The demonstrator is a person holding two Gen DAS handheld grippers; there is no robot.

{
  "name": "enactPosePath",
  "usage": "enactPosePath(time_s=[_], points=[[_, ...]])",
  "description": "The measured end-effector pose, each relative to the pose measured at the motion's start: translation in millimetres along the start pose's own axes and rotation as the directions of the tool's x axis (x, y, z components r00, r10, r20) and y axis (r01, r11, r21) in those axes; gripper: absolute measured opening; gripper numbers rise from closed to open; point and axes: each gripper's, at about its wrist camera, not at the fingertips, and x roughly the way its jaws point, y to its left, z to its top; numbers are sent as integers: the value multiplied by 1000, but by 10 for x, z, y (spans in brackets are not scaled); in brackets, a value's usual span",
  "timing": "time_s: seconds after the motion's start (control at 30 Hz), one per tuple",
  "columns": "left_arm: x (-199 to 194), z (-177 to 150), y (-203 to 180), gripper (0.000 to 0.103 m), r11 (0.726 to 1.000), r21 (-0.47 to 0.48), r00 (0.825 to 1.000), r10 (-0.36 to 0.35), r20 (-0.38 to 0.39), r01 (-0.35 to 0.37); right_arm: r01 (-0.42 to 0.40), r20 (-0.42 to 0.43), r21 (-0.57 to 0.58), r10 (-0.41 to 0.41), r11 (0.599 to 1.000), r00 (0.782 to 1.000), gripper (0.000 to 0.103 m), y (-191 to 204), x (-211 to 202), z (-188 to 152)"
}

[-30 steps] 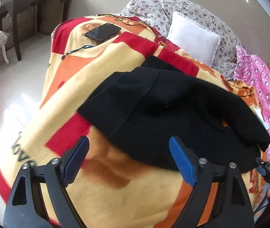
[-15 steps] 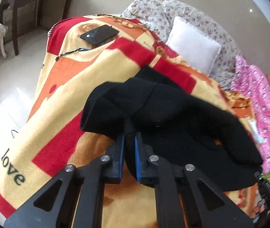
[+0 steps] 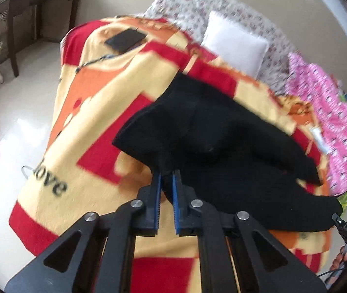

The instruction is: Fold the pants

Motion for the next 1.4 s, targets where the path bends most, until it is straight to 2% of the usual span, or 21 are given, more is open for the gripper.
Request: enactPosePath(time_s=[0.03,0.07,0.13,0.2,0.23,0.3,0.37,0.5,0.57,0.63,0.7,0.73,0.83,0.93,1.0,1.03,1.1,1.13,1.17,1.3,1.4], points=[[56,-53,27,10,1000,0,1000,12,-8,-12,44,-56,-5,-44,999,997,21,-39,128,-51],[92,-90,59,14,1000,-6,1000,21,-14,-21,118,-106,-26,-120,993,987,29,-68,277,-103],[77,-117,115,22,999,-15,999,44,-11,-44,146,-117,-29,-149,989,982,34,-80,329,-155],[-40,-90,160,33,997,-12,997,74,8,-74,148,-84,-26,-150,989,985,35,-27,239,-101],[-104,-75,172,37,995,-5,995,99,25,-99,137,-42,-43,-139,990,989,39,59,136,-29],[-248,-11,186,55,992,7,989,129,70,-130,122,15,-89,-121,989,993,52,232,21,87],[-314,47,158,56,992,24,988,119,100,-122,54,58,-162,-45,985,997,64,524,-17,242],[-186,141,5,64,993,61,990,97,100,-103,-99,52,-282,118,954,992,65,1169,238,466],[-7,197,-105,64,993,82,994,83,73,-89,-178,24,-331,196,927,980,65,1571,531,570],[165,268,-233,64,989,108,994,96,58,-102,-251,-50,-385,251,888,967,65,1979,863,653],[312,363,-326,64,985,134,994,100,50,-106,-258,-91,-458,244,851,965,65,2357,1174,729],[362,396,-350,64,984,141,993,106,45,-112,-273,-125,-507,243,818,962,65,2596,1365,759],[641,520,-353,64,973,154,985,173,7,-172,-307,-191,-572,240,761,952,65,3054,1784,785],[805,592,-283,65,973,141,982,186,-22,-181,-324,-247,-629,213,706,945,65,3402,2139,682],[861,626,-226,69,978,118,984,176,-36,-171,-307,-263,-672,170,674,950,65,3556,2348,619],[861,630,-214,69,979,112,984,173,-34,-168,-281,-259,-705,132,651,957,64,3636,2467,565],[854,645,-179,70,983,100,987,157,-31,-153,-263,-260,-737,99,623,961,51,3709,2586,485],[845,645,-171,69,984,97,988,154,-30,-151,-267,-263,-744,98,613,960,22,3727,2623,459],[827,648,-151,69,985,92,988,152,-28,-149,-258,-255,-748,93,612,962,6,3733,2631,447],[668,677,-49,69,990,55,992,128,-13,-128,-257,-222,-733,136,630,966,5,3737,2417,481],[355,691,118,69,994,5,993,113,45,-114,-280,-181,-730,218,624,959,4,3718,1917,477]])
